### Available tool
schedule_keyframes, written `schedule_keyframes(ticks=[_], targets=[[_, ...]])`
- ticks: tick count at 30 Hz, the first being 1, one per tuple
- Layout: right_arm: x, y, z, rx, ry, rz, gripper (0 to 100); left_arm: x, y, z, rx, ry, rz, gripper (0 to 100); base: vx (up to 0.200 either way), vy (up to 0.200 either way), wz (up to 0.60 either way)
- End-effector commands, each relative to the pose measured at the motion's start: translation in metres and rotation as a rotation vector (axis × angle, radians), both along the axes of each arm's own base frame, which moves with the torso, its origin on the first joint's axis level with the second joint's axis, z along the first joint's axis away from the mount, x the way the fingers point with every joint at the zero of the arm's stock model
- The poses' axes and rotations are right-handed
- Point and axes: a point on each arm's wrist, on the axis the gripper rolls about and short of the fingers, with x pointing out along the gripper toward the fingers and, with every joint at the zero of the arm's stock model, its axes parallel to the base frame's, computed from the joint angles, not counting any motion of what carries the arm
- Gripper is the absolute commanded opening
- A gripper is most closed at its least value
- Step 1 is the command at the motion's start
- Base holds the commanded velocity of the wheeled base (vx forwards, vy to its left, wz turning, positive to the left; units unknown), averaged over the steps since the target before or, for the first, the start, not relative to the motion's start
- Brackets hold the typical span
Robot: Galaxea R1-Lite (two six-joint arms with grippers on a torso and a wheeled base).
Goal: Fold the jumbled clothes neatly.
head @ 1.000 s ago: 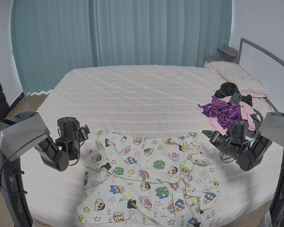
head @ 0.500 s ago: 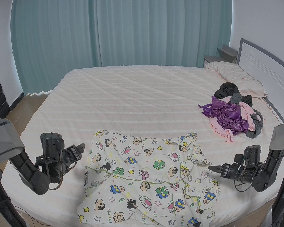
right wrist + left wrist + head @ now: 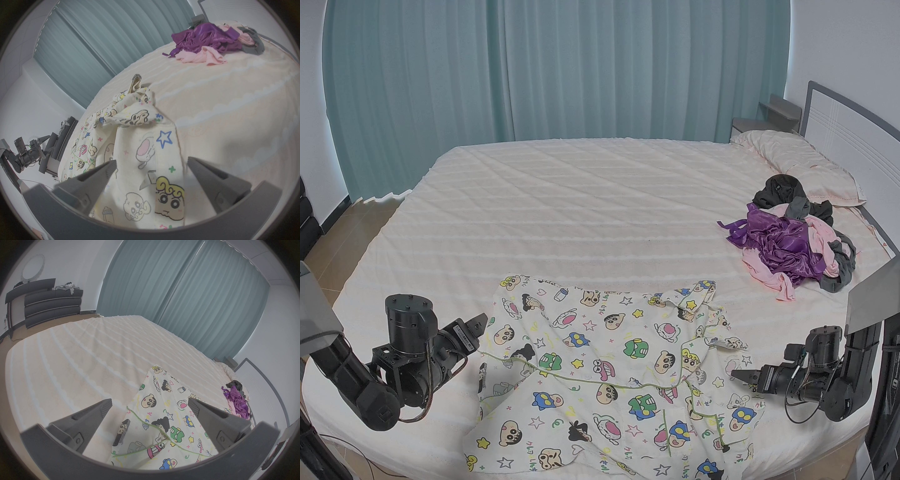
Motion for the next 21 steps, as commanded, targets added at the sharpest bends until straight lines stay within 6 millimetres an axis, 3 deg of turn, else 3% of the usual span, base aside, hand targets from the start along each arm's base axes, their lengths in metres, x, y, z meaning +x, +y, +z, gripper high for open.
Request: schedule_keyframes(ticks=[1,11,21], targets=[[0.001,0.001,-0.013,0.019,0.045,0.022,0,-0.001,-0.001,0.000,-0.006,0.001,-0.001,100,0.000,0.000,0.00],[0.008,-0.011,-0.004,0.027,-0.007,-0.038,0,-0.007,0.001,-0.006,0.004,0.032,-0.006,100,0.000,0.000,0.00],[0.006,-0.058,0.003,-0.008,-0.035,-0.265,0,-0.014,0.003,-0.011,0.015,0.061,-0.007,100,0.000,0.000,0.00]])
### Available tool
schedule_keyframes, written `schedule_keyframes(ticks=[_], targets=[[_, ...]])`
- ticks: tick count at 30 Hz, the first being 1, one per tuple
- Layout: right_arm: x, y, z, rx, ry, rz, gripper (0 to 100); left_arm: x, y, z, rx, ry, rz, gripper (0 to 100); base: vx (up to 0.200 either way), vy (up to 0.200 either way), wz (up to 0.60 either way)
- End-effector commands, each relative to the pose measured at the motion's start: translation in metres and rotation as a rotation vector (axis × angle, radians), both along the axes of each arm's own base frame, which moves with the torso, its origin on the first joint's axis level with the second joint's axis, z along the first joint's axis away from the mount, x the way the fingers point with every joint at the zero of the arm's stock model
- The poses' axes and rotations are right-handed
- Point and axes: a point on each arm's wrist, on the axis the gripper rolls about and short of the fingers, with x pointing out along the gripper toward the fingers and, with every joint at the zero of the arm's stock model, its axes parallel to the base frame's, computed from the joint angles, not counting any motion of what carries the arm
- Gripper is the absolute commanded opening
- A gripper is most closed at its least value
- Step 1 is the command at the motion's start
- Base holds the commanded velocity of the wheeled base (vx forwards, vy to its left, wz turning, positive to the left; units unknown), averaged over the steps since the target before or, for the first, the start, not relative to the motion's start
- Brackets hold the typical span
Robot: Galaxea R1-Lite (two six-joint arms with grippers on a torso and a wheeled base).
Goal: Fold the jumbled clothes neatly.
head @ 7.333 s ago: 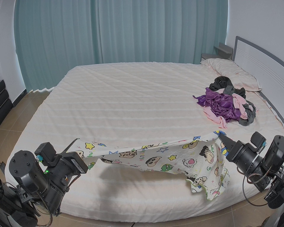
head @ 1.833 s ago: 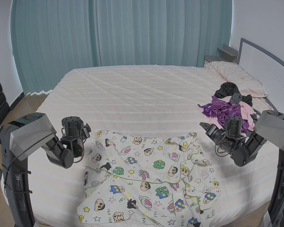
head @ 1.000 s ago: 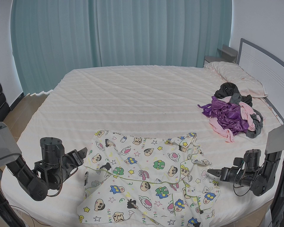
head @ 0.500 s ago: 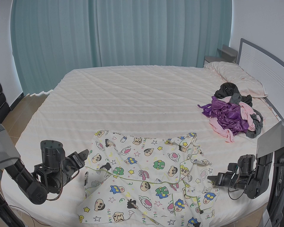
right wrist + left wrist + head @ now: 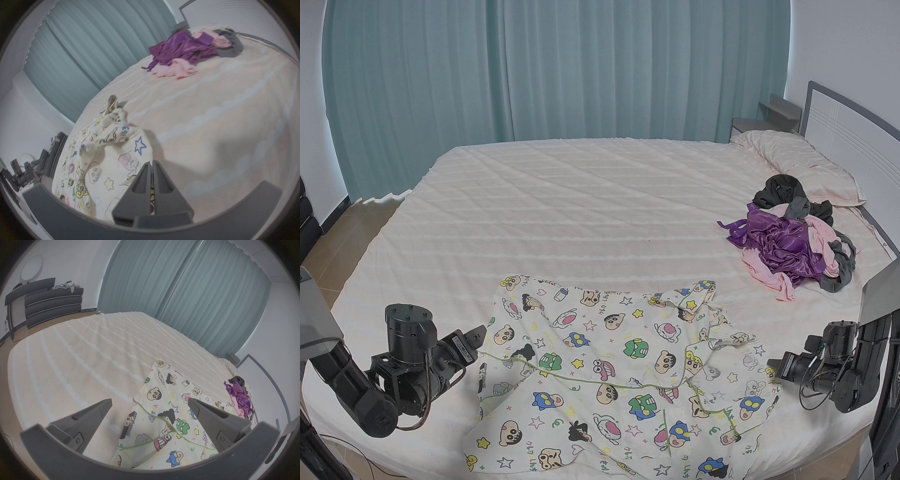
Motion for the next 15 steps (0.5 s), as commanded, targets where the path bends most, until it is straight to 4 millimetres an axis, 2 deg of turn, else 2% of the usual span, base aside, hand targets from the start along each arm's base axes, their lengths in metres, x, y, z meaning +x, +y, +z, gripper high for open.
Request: schedule_keyframes(ticks=[1,10,15], targets=[[-0.003,-0.023,0.004,-0.015,-0.015,-0.109,0,-0.003,0.001,-0.003,0.006,0.018,0.001,100,0.000,0.000,0.00],[-0.005,-0.049,0.005,-0.019,-0.041,-0.207,0,-0.007,0.000,-0.006,0.011,0.033,-0.007,100,0.000,0.000,0.00],[-0.007,-0.050,0.003,-0.018,-0.033,-0.214,0,-0.008,-0.001,-0.007,0.011,0.035,-0.014,100,0.000,0.000,0.00]])
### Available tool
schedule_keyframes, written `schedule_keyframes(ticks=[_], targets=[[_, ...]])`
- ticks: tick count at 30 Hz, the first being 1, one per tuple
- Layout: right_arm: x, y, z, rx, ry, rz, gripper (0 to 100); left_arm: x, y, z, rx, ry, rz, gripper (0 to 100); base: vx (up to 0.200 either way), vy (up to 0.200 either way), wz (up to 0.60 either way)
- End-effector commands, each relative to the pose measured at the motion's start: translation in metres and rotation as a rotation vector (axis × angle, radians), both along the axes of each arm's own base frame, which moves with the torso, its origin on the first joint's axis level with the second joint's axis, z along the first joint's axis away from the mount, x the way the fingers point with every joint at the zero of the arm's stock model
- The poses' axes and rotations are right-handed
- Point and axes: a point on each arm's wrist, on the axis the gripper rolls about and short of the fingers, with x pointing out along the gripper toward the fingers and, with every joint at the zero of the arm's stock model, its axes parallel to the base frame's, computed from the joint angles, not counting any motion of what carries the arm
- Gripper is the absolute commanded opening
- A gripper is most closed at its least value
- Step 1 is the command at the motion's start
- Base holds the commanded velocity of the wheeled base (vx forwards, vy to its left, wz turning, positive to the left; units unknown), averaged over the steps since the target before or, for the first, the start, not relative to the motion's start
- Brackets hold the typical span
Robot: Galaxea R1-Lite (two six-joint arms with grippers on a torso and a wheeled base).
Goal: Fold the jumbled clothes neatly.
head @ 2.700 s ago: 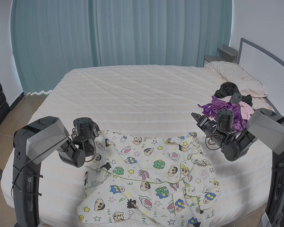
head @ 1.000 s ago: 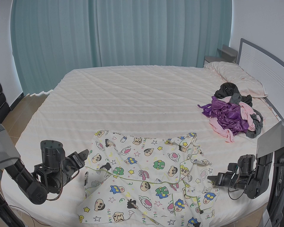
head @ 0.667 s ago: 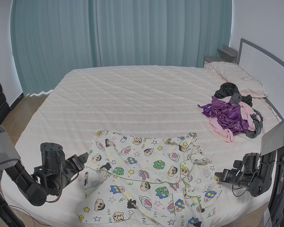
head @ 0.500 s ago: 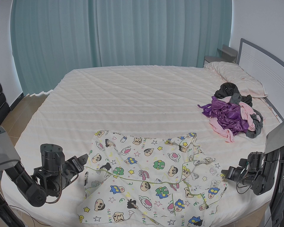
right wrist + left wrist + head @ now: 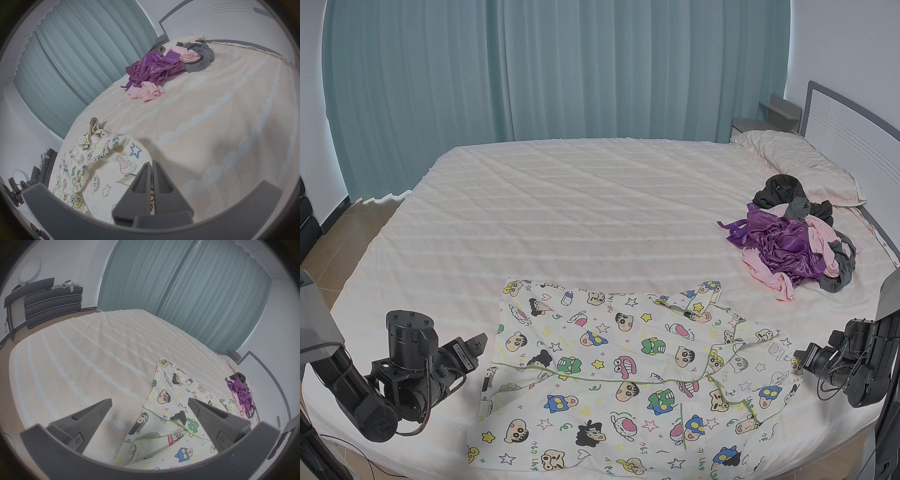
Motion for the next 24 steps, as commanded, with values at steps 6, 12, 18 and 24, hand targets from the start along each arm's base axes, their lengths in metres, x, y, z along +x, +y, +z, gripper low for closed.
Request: schedule_keyframes(ticks=[6,12,18,24], targets=[[0.002,-0.004,0.003,-0.001,-0.026,-0.011,100,-0.004,-0.001,-0.005,0.008,0.023,-0.008,100,0.000,0.000,0.00],[0.002,-0.001,0.025,0.035,-0.100,-0.035,100,-0.004,-0.001,-0.012,-0.008,0.058,-0.016,100,0.000,0.000,0.00],[0.004,0.020,0.044,0.063,-0.156,0.024,100,-0.003,-0.003,-0.016,-0.094,0.102,-0.107,100,0.000,0.000,0.00],[0.006,0.039,0.043,0.109,-0.147,0.076,100,0.010,-0.002,-0.047,-0.089,0.216,-0.187,100,0.000,0.000,0.00]])
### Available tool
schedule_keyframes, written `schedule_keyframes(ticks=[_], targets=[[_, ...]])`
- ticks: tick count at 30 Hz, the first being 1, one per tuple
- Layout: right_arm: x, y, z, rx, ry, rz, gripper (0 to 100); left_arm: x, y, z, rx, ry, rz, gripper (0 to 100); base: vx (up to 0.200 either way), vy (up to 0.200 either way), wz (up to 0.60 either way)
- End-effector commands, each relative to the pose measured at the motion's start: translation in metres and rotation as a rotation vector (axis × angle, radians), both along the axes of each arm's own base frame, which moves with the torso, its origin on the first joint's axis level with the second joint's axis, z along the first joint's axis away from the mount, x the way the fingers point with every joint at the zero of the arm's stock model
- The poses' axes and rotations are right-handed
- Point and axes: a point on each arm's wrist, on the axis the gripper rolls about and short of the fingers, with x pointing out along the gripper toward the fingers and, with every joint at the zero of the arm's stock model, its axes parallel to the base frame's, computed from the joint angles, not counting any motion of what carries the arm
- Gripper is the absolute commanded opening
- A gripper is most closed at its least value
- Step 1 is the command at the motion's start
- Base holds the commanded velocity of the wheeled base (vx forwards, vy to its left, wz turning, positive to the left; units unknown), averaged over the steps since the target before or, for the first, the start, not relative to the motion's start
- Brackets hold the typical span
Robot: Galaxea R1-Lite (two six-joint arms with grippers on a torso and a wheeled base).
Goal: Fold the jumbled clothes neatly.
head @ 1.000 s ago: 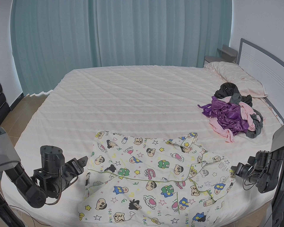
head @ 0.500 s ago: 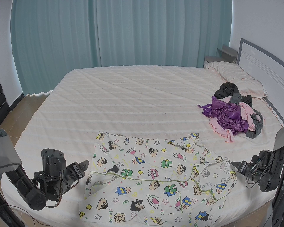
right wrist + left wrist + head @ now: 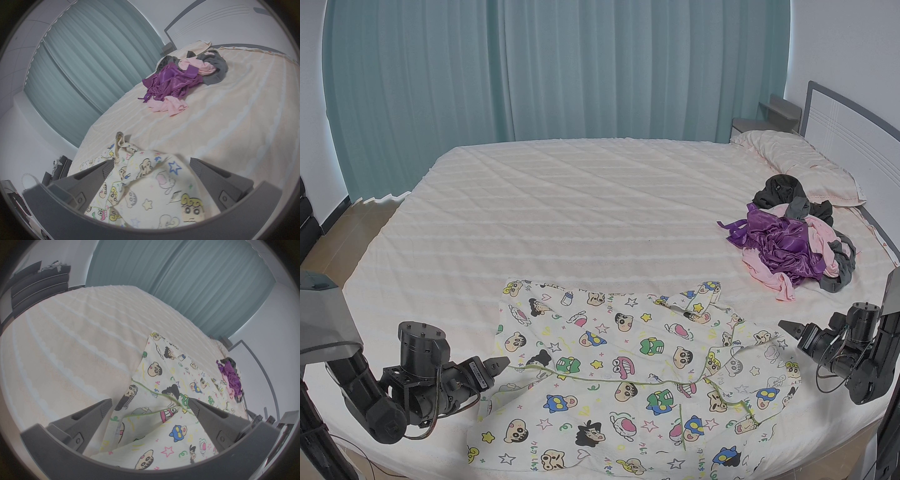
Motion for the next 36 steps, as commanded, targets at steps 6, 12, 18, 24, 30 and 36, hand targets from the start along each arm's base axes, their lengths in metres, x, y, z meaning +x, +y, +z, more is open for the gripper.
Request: schedule_keyframes(ticks=[6,12,18,24,30,36], targets=[[-0.007,0.024,0.005,0.012,0.004,0.057,100,0.005,0.007,-0.039,0.098,0.108,-0.132,100,0.000,0.000,0.00],[-0.018,0.036,0.002,-0.009,0.052,0.033,100,-0.016,0.012,-0.042,0.112,0.148,-0.162,100,0.000,0.000,0.00],[-0.030,0.040,0.009,0.042,0.059,0.010,100,-0.031,0.014,-0.042,0.135,0.152,-0.191,100,0.000,0.000,0.00],[-0.033,0.040,0.011,0.045,0.061,0.012,100,-0.039,0.009,-0.038,0.138,0.134,-0.215,100,0.000,0.000,0.00],[-0.035,0.041,0.011,0.045,0.068,0.015,100,-0.047,0.000,-0.042,0.199,0.171,-0.227,100,0.000,0.000,0.00],[-0.035,0.041,0.009,0.046,0.074,0.018,100,-0.048,0.000,-0.039,0.183,0.166,-0.209,100,0.000,0.000,0.00]])
